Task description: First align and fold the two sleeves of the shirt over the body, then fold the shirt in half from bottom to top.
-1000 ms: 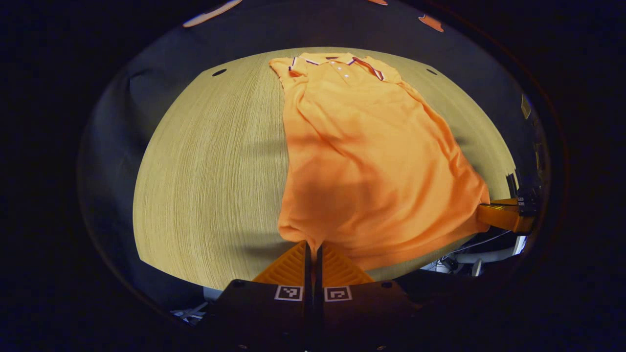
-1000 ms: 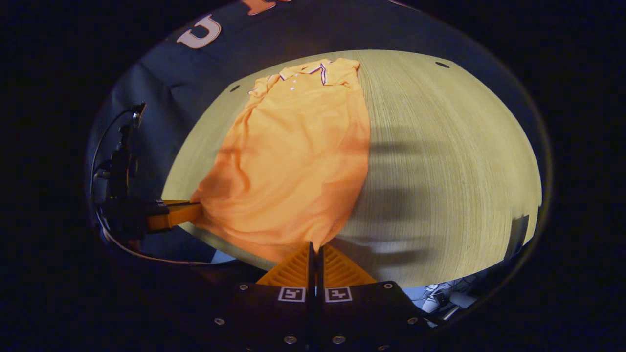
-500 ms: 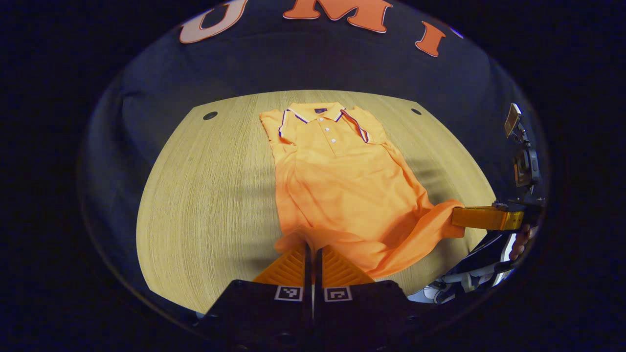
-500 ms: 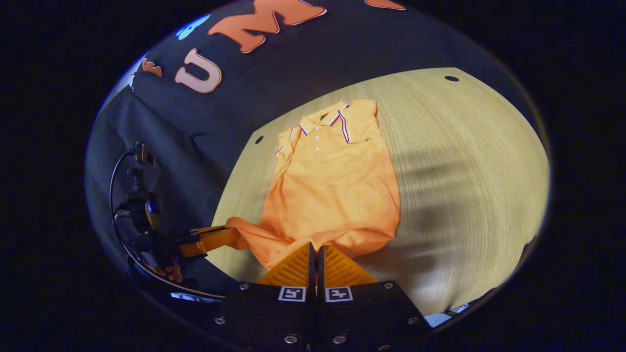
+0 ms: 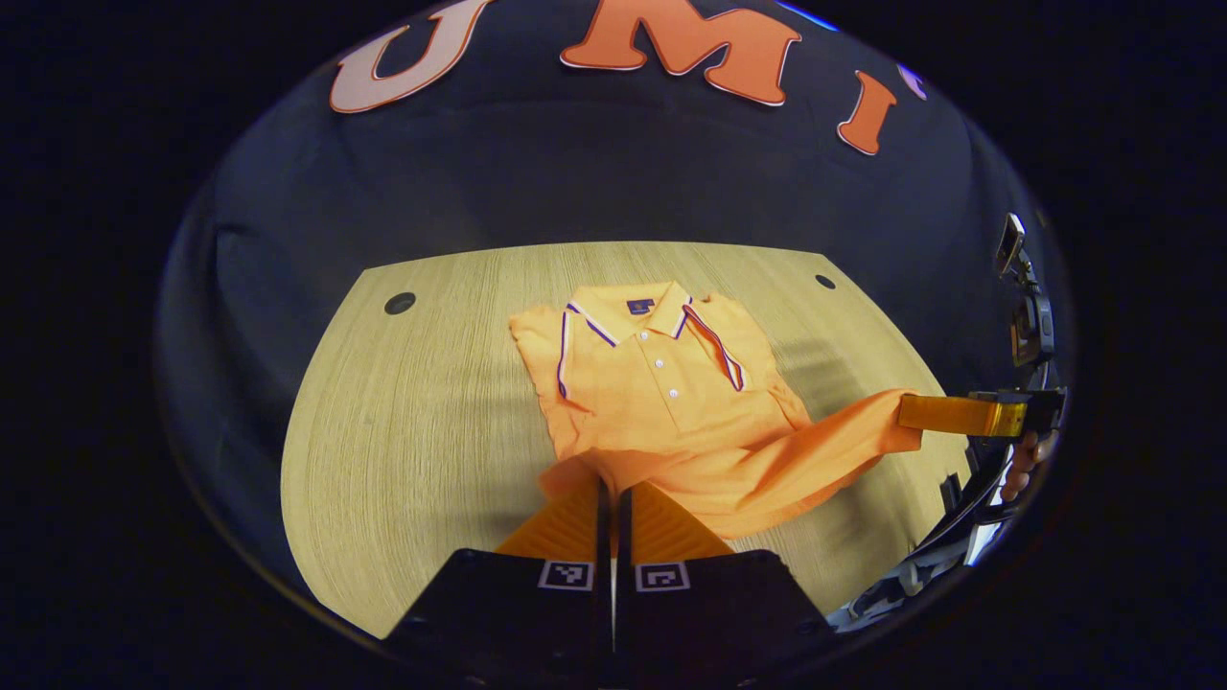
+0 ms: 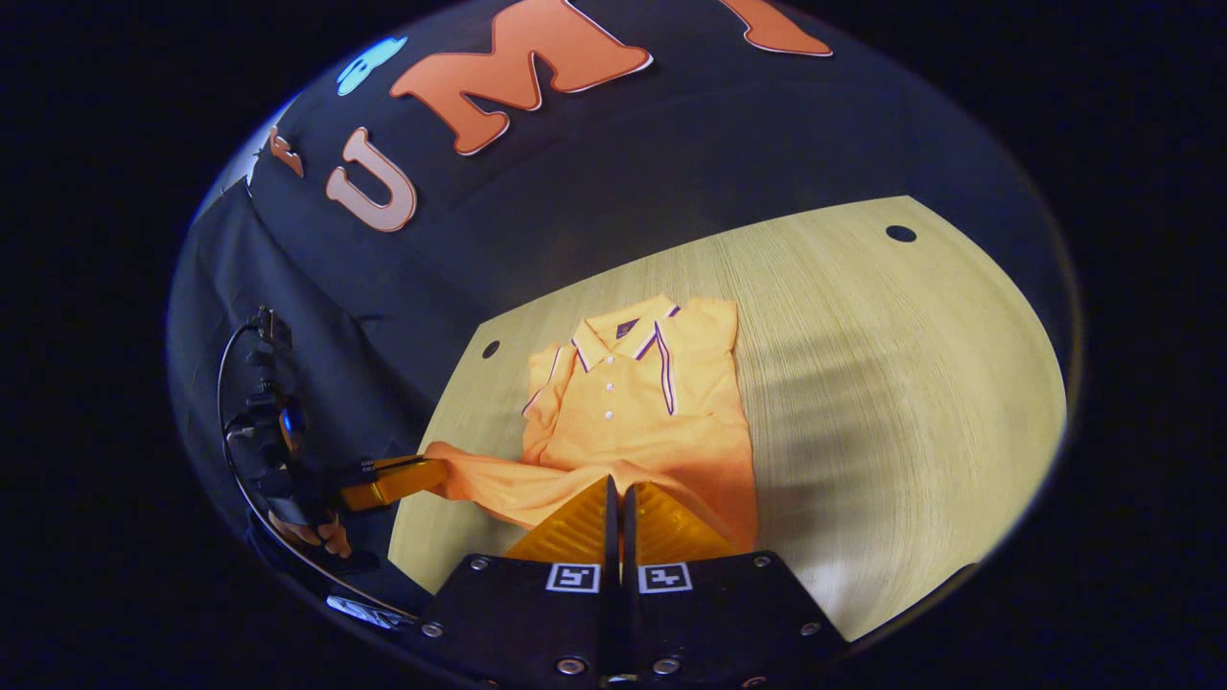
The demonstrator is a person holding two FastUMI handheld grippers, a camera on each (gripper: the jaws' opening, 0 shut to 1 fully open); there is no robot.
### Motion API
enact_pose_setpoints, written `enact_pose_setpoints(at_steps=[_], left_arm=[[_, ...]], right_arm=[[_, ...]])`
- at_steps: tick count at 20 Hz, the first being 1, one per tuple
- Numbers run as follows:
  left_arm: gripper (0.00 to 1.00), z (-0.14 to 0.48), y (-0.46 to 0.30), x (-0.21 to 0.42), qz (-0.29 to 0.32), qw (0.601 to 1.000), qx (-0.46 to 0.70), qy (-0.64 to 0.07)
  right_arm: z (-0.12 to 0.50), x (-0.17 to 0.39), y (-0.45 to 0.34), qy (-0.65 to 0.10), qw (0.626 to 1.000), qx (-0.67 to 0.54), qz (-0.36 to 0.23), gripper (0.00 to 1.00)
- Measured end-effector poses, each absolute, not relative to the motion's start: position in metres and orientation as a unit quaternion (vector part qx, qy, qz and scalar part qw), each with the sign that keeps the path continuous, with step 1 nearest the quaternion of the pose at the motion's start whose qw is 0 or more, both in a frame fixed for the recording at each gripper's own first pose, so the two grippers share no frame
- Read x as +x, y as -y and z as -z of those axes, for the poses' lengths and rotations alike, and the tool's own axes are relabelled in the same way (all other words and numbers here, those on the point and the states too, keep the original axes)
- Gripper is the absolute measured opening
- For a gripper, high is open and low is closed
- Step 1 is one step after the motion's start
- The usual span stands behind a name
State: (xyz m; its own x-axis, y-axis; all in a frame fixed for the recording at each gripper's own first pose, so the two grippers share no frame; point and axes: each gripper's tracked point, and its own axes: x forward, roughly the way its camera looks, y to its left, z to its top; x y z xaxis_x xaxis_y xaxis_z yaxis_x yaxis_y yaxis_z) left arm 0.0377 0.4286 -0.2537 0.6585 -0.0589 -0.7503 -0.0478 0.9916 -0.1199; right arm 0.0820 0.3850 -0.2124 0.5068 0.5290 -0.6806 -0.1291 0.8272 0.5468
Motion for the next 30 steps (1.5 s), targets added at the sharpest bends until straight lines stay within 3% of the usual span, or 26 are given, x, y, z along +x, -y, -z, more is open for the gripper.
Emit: enact_pose_setpoints(at_steps=[11,18,21,22,23,25,26,27,30], left_arm=[[0.01,0.278,-0.49,0.173,0.016,0.91,-0.051,-0.412],[0.01,0.308,-0.521,0.241,-0.002,0.912,-0.05,-0.406],[0.01,0.32,-0.525,0.252,-0.018,0.911,-0.042,-0.41],[0.08,0.316,-0.524,0.253,-0.02,0.914,-0.04,-0.404],[0.16,0.314,-0.527,0.259,-0.027,0.917,-0.032,-0.397],[0.78,0.282,-0.525,0.263,-0.027,0.929,-0.024,-0.369],[0.93,0.271,-0.531,0.261,-0.038,0.934,-0.018,-0.355],[0.99,0.266,-0.53,0.256,-0.041,0.937,-0.02,-0.346],[0.99,0.228,-0.535,0.239,-0.059,0.946,-0.042,-0.316]], right_arm=[[0.257,0.209,-0.407,-0.473,0.854,0.146,-0.158,0.0],[0.311,0.275,-0.404,-0.502,0.851,0.125,-0.085,0.0],[0.312,0.299,-0.407,-0.506,0.851,0.115,-0.082,0.0],[0.31,0.314,-0.411,-0.497,0.856,0.117,-0.076,0.01],[0.312,0.31,-0.411,-0.503,0.855,0.111,-0.068,0.06],[0.31,0.312,-0.412,-0.496,0.859,0.1,-0.071,0.52],[0.303,0.312,-0.414,-0.482,0.868,0.09,-0.076,0.75],[0.291,0.312,-0.413,-0.468,0.876,0.081,-0.081,0.94],[0.243,0.303,-0.408,-0.416,0.903,0.049,-0.095,0.98]])
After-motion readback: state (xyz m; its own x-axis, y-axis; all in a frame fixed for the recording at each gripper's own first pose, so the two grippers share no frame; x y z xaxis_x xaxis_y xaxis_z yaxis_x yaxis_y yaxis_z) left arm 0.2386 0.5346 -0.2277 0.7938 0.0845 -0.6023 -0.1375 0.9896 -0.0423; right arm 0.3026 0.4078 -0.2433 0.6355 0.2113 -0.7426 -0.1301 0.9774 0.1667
